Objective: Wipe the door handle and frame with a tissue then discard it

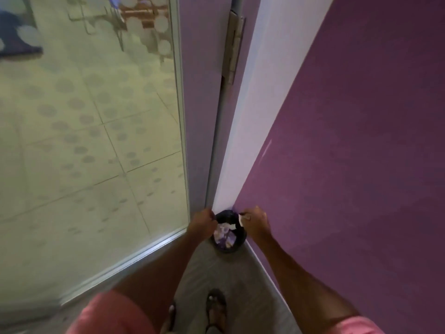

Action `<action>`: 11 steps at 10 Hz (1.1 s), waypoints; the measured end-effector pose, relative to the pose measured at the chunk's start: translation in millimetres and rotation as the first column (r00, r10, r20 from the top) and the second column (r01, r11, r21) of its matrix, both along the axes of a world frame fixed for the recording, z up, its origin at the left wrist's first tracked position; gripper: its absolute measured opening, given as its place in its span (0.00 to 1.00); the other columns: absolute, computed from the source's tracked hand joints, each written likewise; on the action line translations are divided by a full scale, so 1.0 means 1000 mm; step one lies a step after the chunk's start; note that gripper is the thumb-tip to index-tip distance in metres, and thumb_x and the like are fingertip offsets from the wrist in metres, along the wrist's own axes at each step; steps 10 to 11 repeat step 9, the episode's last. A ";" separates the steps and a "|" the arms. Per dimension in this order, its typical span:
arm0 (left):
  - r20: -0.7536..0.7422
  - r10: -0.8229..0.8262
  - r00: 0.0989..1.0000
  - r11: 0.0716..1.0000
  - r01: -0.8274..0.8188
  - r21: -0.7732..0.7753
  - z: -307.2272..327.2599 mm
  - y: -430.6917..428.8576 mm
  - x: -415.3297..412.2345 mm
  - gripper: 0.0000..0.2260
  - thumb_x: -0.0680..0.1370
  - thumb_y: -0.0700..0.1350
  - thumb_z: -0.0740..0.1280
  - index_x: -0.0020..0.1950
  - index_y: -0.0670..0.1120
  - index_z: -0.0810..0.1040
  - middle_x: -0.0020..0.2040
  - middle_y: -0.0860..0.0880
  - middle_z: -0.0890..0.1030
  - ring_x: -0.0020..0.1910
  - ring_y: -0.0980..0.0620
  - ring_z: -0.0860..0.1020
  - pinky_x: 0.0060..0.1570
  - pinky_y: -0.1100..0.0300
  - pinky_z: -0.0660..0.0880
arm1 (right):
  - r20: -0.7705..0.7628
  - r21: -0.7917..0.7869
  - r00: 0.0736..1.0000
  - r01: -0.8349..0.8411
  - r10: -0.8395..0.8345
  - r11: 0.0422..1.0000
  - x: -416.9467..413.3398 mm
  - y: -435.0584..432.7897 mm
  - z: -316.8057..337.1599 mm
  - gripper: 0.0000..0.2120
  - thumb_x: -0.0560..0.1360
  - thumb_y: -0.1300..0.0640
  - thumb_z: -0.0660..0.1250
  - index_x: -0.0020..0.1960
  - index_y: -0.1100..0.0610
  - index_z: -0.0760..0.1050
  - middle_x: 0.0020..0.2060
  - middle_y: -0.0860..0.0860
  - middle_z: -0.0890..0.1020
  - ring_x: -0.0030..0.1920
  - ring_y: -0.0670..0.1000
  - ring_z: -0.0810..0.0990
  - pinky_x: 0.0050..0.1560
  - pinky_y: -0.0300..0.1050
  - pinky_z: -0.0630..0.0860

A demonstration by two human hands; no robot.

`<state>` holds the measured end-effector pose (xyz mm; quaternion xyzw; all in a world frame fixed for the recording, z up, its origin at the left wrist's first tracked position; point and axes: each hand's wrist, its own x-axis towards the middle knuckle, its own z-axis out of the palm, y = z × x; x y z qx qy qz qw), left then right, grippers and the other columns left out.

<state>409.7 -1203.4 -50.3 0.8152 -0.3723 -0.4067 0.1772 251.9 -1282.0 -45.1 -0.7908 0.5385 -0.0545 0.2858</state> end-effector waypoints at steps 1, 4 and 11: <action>0.018 0.013 1.000 1.000 -0.013 0.025 -0.009 -0.003 -0.011 0.12 0.78 0.43 0.64 0.60 0.41 0.78 0.60 0.39 0.79 0.59 0.41 0.77 0.56 0.54 0.73 | 0.045 0.017 0.999 0.025 -0.026 1.000 -0.008 -0.015 -0.016 0.04 0.75 0.65 0.66 0.45 0.61 0.79 0.40 0.57 0.80 0.41 0.50 0.74 0.40 0.39 0.67; 0.033 0.155 0.987 0.988 -0.156 0.023 -0.027 0.006 -0.014 0.11 0.77 0.40 0.64 0.57 0.39 0.79 0.58 0.39 0.81 0.60 0.40 0.77 0.58 0.52 0.74 | 0.051 0.176 0.992 0.104 -0.114 0.979 -0.002 -0.049 -0.045 0.08 0.73 0.66 0.68 0.52 0.63 0.81 0.51 0.62 0.82 0.53 0.60 0.79 0.55 0.50 0.75; 0.093 0.187 0.978 0.979 -0.193 0.063 -0.021 0.031 -0.021 0.13 0.79 0.41 0.62 0.64 0.41 0.74 0.62 0.40 0.78 0.60 0.42 0.76 0.57 0.52 0.74 | 0.040 0.144 0.997 -0.072 0.067 0.987 0.002 -0.031 -0.037 0.10 0.75 0.62 0.67 0.54 0.64 0.80 0.51 0.61 0.83 0.54 0.60 0.79 0.56 0.50 0.74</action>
